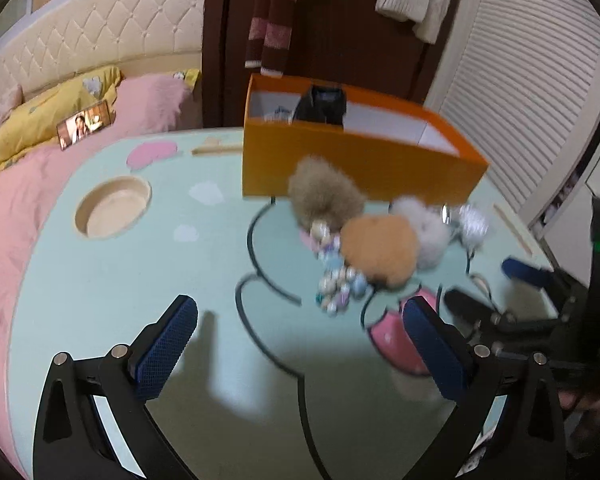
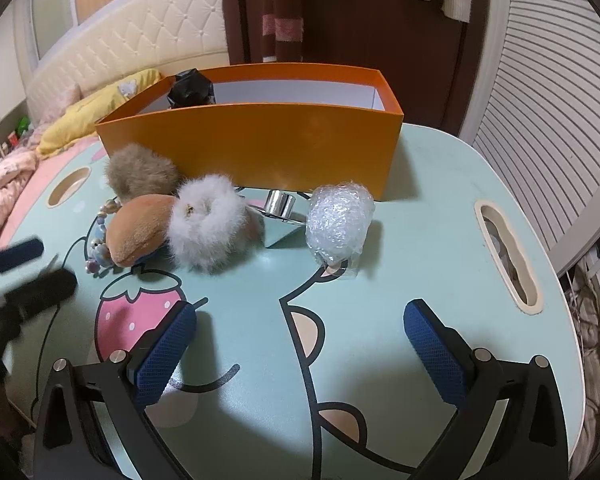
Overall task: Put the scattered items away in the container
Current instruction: 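Grasp the beaded keychain with left tool while right tool grasps the clear bubble-wrap ball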
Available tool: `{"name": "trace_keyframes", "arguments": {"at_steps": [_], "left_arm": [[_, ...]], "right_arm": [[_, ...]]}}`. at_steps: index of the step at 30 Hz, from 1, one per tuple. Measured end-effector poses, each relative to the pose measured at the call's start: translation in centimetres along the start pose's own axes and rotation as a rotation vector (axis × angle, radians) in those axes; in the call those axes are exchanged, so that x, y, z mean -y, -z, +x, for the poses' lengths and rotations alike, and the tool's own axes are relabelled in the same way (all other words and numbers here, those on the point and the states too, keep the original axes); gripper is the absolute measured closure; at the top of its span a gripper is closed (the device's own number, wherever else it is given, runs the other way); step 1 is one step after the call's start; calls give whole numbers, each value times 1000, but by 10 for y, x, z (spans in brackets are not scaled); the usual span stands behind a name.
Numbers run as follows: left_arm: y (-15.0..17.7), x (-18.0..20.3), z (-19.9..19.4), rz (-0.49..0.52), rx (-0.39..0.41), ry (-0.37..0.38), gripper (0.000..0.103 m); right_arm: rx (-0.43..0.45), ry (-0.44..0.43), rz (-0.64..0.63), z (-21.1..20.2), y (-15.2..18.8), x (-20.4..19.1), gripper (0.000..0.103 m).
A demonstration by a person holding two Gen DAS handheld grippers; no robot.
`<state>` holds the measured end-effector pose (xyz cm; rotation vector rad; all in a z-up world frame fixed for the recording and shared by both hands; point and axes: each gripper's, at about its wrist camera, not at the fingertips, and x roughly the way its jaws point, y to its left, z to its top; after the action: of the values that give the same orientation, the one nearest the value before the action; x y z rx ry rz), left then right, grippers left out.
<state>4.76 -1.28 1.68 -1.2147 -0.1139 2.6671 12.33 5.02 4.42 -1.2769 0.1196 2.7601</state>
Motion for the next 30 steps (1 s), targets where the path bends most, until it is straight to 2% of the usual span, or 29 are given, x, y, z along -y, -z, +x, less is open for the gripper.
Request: {"name": "trace_keyframes", "arguments": {"at_steps": [1, 2, 4, 8, 9, 11, 15, 16, 17, 18, 21, 25, 27, 30], "left_arm": [[-4, 0, 0, 9, 7, -9, 13], [-10, 0, 2, 11, 7, -18, 29], [-18, -5, 10, -10, -12, -6, 40], [-27, -11, 22, -59, -25, 39, 44], [-27, -9, 25, -56, -27, 43, 48], [-27, -4, 34, -42, -57, 44, 65], [-24, 6, 37, -3, -58, 29, 65], [-23, 7, 37, 10, -56, 28, 70], [-22, 8, 36, 16, -56, 34, 84], [-21, 7, 36, 14, -62, 46, 91], [-17, 3, 31, 18, -69, 65, 91], [-11, -3, 20, 6, -60, 67, 91], [-10, -6, 14, -13, -51, 72, 91], [-9, -10, 4, -32, -37, 79, 92]], "right_arm": [[0, -1, 0, 0, 0, 0, 0], [0, -1, -1, 0, 0, 0, 0], [1, -3, -3, 1, 0, -1, 0], [1, -4, -3, 1, 0, -2, 0], [1, -3, -3, 1, 0, -2, 0], [0, -3, -3, 1, 1, -2, 0], [0, -4, -6, 1, 1, -5, 0], [0, -4, -6, 1, 1, -4, 0], [-2, -5, -7, 1, 1, -5, 0], [-4, -8, -9, 1, 1, -4, 0], [-5, -42, 15, -1, -1, 2, 0], [50, -133, 142, -12, -9, 25, 1], [74, -152, 172, -16, -17, 33, 3], [95, -111, 180, -15, -29, 39, 22]]}}
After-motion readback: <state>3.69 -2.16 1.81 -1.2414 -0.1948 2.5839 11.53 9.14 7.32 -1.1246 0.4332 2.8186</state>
